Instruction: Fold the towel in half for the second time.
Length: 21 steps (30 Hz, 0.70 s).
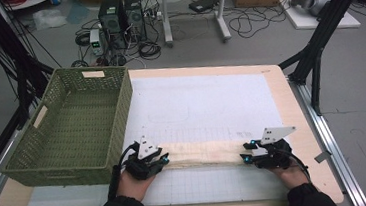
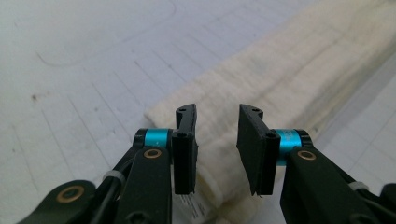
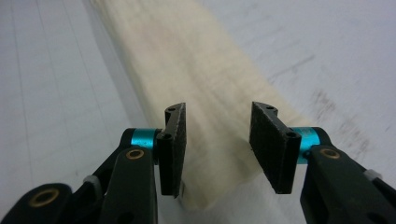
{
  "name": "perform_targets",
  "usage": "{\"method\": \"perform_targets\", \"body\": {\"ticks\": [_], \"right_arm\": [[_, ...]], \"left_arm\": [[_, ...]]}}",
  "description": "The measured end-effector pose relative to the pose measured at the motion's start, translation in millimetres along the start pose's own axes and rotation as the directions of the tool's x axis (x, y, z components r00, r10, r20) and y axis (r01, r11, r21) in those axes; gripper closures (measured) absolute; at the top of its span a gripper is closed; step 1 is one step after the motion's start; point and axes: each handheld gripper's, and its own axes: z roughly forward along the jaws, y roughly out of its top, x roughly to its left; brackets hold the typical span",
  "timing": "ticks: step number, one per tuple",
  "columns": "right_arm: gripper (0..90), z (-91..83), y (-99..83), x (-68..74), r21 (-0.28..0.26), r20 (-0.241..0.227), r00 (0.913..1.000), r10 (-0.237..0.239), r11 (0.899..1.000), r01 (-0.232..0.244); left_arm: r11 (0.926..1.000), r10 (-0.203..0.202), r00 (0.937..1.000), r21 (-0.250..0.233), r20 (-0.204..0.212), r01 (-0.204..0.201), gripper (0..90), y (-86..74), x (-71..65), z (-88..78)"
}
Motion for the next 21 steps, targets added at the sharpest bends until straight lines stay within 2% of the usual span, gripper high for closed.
{"method": "perform_targets", "body": {"ticks": [3,8,9,13,15,18,21], "right_arm": [[55.9,-1.8,3.7,-5.3,-0.017,0.008,0.9998,0.019,1.0,-0.019],[53.6,7.8,-5.2,-7.9,0.055,0.006,0.9996,0.029,0.998,-0.029],[53.5,8.0,-6.6,-7.4,0.054,0.006,0.9995,0.031,0.998,-0.032],[52.9,6.6,-10.6,-3.2,0.05,0.024,0.9994,0.025,0.998,-0.026],[52.4,6.7,-11.6,-0.6,0.046,0.037,0.9991,0.019,0.999,-0.021],[51.8,5.7,-8.3,-0.5,0.045,0.037,0.9988,0.033,0.998,-0.035],[51.8,-0.2,-5.2,-1.0,0.015,0.054,0.9975,0.045,0.999,-0.046]], "left_arm": [[1.0,0.007,0.9999,0.006,-0.015,-0.007,67.4,4.4,2.6,2.3],[0.9979,0.0,0.9998,0.064,-0.02,0.001,67.0,-3.4,6.5,9.3],[0.997,-0.002,0.9997,0.077,-0.022,0.004,66.9,-6.2,6.1,11.0],[0.9976,0.005,0.9998,0.069,-0.019,-0.004,66.6,-9.7,6.6,10.7],[0.9975,-0.008,0.9999,0.07,-0.014,0.009,66.5,-9.3,7.4,10.3],[0.9987,-0.005,0.9998,0.051,-0.019,0.006,66.0,-7.7,6.4,6.5],[0.9994,-0.009,0.9994,0.032,-0.032,0.01,64.6,-7.1,5.4,1.4]]}}
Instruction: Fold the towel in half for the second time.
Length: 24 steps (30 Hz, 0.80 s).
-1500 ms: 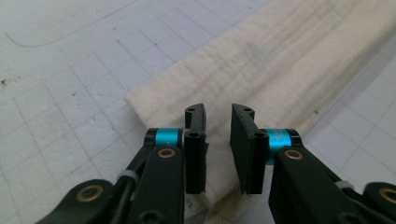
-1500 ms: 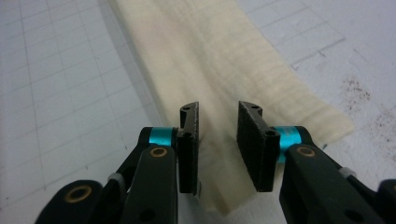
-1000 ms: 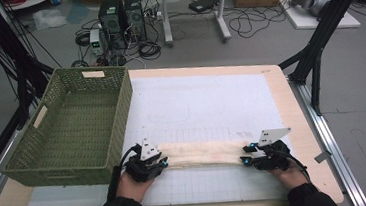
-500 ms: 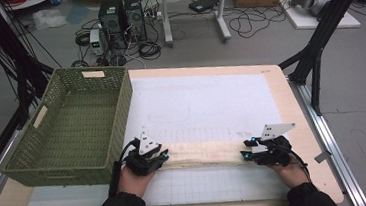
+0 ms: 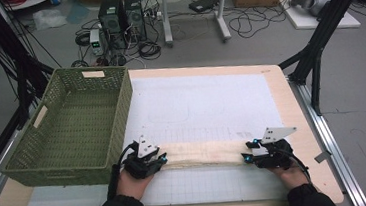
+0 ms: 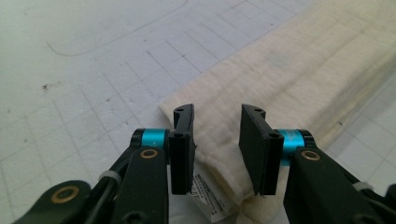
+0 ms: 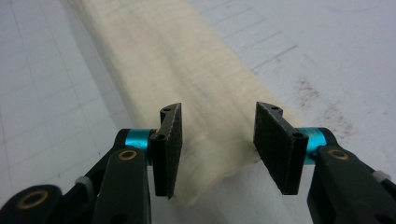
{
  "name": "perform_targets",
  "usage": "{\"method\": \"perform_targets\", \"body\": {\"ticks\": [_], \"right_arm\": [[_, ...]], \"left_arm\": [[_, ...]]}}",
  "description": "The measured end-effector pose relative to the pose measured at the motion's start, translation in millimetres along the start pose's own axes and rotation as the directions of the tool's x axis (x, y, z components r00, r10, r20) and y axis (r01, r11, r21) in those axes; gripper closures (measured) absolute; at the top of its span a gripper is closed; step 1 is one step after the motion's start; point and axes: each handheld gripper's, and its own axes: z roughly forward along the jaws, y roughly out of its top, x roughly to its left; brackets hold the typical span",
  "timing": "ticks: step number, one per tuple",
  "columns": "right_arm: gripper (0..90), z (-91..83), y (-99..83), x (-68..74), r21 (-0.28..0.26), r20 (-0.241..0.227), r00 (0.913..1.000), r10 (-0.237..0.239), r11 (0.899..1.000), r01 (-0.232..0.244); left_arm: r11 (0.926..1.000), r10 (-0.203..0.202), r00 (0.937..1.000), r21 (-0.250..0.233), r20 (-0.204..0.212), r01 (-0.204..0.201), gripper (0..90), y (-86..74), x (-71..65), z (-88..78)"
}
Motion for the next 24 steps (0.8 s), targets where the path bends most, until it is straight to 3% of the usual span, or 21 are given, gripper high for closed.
{"method": "perform_targets", "body": {"ticks": [2,5,9,14,18,20,23,24], "right_arm": [[51.8,-4.6,0.8,-3.6,-0.014,0.016,0.9994,0.032,0.999,-0.032],[51.0,-6.8,-1.7,-7.8,-0.019,0.031,0.9966,0.077,0.997,-0.076],[49.0,-1.2,-7.6,-10.3,0.029,0.043,0.9937,0.104,0.994,-0.105],[49.1,2.2,-10.8,-11.9,0.044,0.031,0.9895,0.141,0.989,-0.142],[58.2,5.3,-11.1,-11.3,0.051,-0.016,0.9857,0.168,0.985,-0.167],[65.1,6.6,-10.0,-9.6,0.052,-0.028,0.9871,0.158,0.986,-0.156],[75.6,7.1,-10.7,-12.2,0.06,-0.078,0.9743,0.211,0.977,-0.207],[78.1,7.4,-10.8,-13.0,0.059,-0.093,0.9724,0.214,0.976,-0.209]], "left_arm": [[1.0,-0.005,1.0,-0.003,-0.008,0.005,63.2,-0.3,1.0,-2.4],[0.9995,-0.013,0.9998,0.028,-0.017,0.013,61.1,-3.3,1.4,-0.1],[0.9983,-0.033,0.9992,0.048,-0.022,0.034,58.3,-7.4,0.8,3.6],[0.9966,-0.071,0.9974,0.041,-0.01,0.072,58.0,-9.9,3.1,3.4],[0.9967,-0.077,0.997,0.028,0.008,0.077,67.2,-11.8,0.2,3.2],[0.9965,-0.075,0.9971,0.035,0.004,0.075,71.9,-10.9,-1.5,2.8],[0.998,-0.031,0.9993,0.054,-0.019,0.032,80.7,-8.2,-7.5,2.1],[0.9979,-0.034,0.9991,0.055,-0.024,0.036,82.2,-7.9,-8.1,1.9]]}}
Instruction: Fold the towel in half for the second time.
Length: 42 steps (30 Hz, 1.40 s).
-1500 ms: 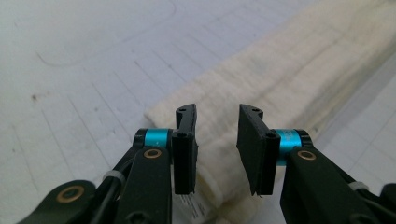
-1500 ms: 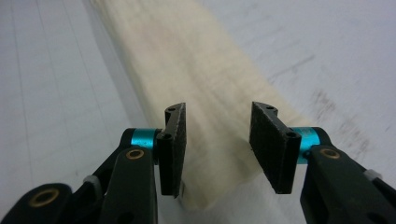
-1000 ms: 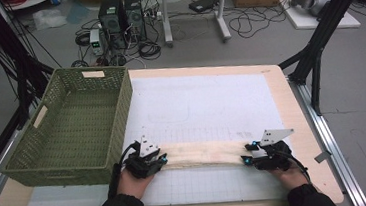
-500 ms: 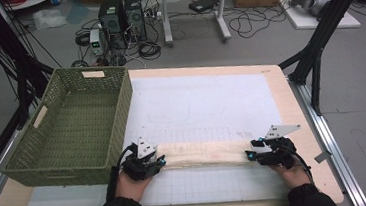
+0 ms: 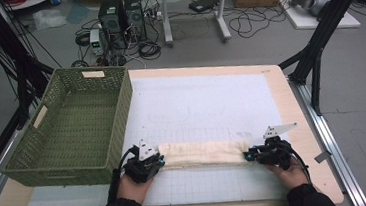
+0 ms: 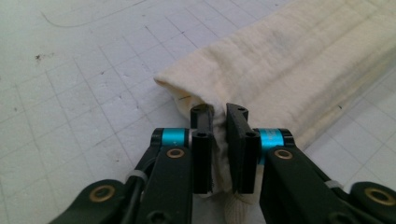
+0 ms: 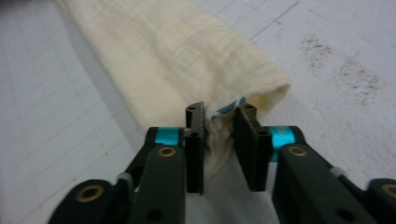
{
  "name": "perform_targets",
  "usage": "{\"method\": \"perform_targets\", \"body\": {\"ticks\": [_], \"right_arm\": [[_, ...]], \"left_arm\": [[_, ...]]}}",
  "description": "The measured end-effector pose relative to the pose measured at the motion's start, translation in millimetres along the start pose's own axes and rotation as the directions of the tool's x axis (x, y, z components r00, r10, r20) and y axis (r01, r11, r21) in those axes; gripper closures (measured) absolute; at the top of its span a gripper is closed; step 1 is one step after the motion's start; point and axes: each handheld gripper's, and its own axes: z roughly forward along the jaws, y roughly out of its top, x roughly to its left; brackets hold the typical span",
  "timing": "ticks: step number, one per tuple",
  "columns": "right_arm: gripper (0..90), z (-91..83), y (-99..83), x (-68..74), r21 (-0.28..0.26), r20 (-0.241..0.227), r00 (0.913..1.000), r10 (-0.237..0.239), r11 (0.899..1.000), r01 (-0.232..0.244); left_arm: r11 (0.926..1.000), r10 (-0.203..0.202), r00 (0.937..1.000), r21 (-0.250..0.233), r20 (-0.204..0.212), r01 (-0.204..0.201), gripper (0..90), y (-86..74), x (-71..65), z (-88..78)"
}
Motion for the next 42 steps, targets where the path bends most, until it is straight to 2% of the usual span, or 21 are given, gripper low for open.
{"method": "perform_targets", "body": {"ticks": [4,8,9,14,16,17,19,23,26,29,34,37,40,42], "right_arm": [[80.6,-0.5,3.8,2.6,0.018,0.006,0.9985,-0.055,0.998,0.055],[80.8,0.6,11.8,2.2,0.014,0.011,0.9981,-0.06,0.998,0.06],[80.8,2.1,15.3,2.4,0.019,0.012,0.9971,-0.075,0.997,0.075],[80.7,13.7,30.9,6.2,0.015,0.009,0.9945,-0.105,0.994,0.104],[79.8,21.4,32.8,8.6,0.04,0.001,0.9929,-0.119,0.992,0.119],[77.7,24.4,32.7,9.7,0.054,0.012,0.9916,-0.129,0.99,0.128],[69.2,22.8,33.2,10.9,0.043,0.026,0.9908,-0.133,0.99,0.131],[56.5,6.3,35.4,12.7,-0.043,0.076,0.9904,-0.116,0.992,0.119],[55.0,-2.5,41.1,16.6,-0.09,0.102,0.9872,-0.123,0.987,0.132],[56.0,1.5,44.6,20.2,-0.096,0.091,0.9844,-0.151,0.983,0.159],[58.0,20.1,42.7,25.6,0.002,0.07,0.9748,-0.212,0.977,0.212],[58.0,25.5,36.7,22.7,0.038,0.069,0.9753,-0.21,0.977,0.208],[57.7,25.9,33.2,20.5,0.038,0.065,0.9784,-0.196,0.98,0.194],[56.9,27.1,30.5,21.8,0.038,0.076,0.976,-0.204,0.979,0.202]], "left_arm": [[1.0,-0.007,0.9992,0.002,-0.039,0.007,84.1,-1.0,-2.5,-3.6],[1.0,0.003,0.9964,0.009,-0.084,-0.002,84.2,-4.9,-6.6,-9.7],[0.9999,0.008,0.9952,0.016,-0.098,-0.006,84.2,-5.9,-6.9,-12.2],[0.9995,-0.018,0.9917,0.023,-0.127,0.021,84.1,-14.6,-2.8,-25.9],[0.9993,-0.033,0.9926,0.016,-0.117,0.035,83.9,-18.7,-1.2,-30.1],[0.9992,-0.037,0.9931,0.013,-0.111,0.039,83.3,-19.7,-1.0,-31.5],[0.9994,-0.035,0.9927,-0.001,-0.115,0.036,80.5,-19.0,-1.3,-34.7],[0.9976,-0.045,0.9927,-0.058,-0.112,0.038,66.0,-11.8,1.0,-45.4],[0.9953,-0.042,0.9938,-0.091,-0.103,0.032,63.3,-6.6,1.5,-49.6],[0.9961,-0.023,0.9961,-0.087,-0.086,0.015,63.9,-4.3,1.1,-46.5],[0.9996,-0.015,0.9984,-0.023,-0.054,0.013,67.8,-6.7,2.4,-30.1],[0.9999,-0.012,0.9989,0.011,-0.046,0.013,67.2,-10.2,4.0,-23.7],[0.9997,-0.006,0.9992,0.023,-0.039,0.007,67.1,-11.0,4.3,-21.3],[0.9996,-0.003,0.9995,0.028,-0.032,0.004,66.3,-10.7,4.5,-20.4]]}}
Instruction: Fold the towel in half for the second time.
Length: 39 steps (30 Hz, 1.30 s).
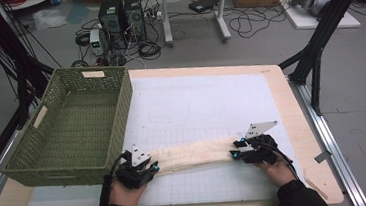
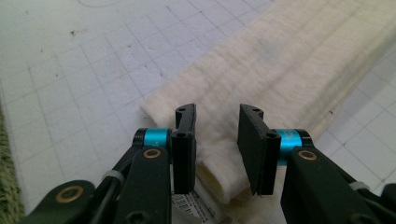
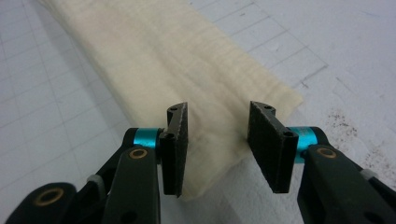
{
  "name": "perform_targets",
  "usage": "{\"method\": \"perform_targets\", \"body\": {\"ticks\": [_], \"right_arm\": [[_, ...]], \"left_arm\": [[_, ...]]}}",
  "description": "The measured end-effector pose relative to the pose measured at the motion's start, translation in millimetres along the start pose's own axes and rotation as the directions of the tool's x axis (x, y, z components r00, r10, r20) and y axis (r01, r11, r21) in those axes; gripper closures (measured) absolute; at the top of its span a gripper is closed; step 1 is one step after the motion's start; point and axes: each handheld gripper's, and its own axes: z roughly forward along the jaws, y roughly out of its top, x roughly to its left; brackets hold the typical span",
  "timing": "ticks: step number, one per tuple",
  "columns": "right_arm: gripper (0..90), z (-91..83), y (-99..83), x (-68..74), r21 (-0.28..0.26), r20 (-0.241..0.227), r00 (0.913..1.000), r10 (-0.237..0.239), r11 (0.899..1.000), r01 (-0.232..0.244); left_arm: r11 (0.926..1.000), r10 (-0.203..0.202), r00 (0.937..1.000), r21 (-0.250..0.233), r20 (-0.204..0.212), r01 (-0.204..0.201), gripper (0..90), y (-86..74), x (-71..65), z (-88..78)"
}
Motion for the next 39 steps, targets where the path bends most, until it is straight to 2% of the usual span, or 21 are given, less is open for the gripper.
{"method": "perform_targets", "body": {"ticks": [4,8,13,20,34,39], "right_arm": [[54.2,-1.5,-0.8,2.6,-0.005,0.009,1.0,0.004,1.0,-0.003],[49.6,-9.7,-0.8,4.6,-0.047,0.004,1.0,0.004,0.999,-0.004],[46.1,-21.2,-6.5,4.5,-0.075,0.02,0.9997,0.015,0.997,-0.013],[42.7,-34.0,-11.6,1.6,-0.125,0.033,0.998,0.054,0.991,-0.05],[40.2,-35.9,-12.0,2.0,-0.136,0.028,0.9985,0.047,0.99,-0.043],[40.2,-33.4,-11.3,4.3,-0.118,0.035,0.9991,0.022,0.993,-0.018]], "left_arm": [[0.9996,0.025,0.9997,-0.013,0.008,-0.025,64.7,0.7,0.2,-1.1],[0.9981,0.037,0.999,-0.049,0.024,-0.036,61.6,4.7,2.1,-4.8],[0.9957,0.059,0.9956,-0.076,0.073,-0.053,56.3,9.5,2.2,-5.3],[0.9922,0.082,0.9901,-0.103,0.114,-0.07,52.8,11.4,2.8,-6.8],[0.9884,0.111,0.9848,-0.119,0.134,-0.095,50.6,11.8,0.1,-7.0],[0.9883,0.11,0.9849,-0.12,0.134,-0.094,50.5,12.1,0.8,-6.9]]}}
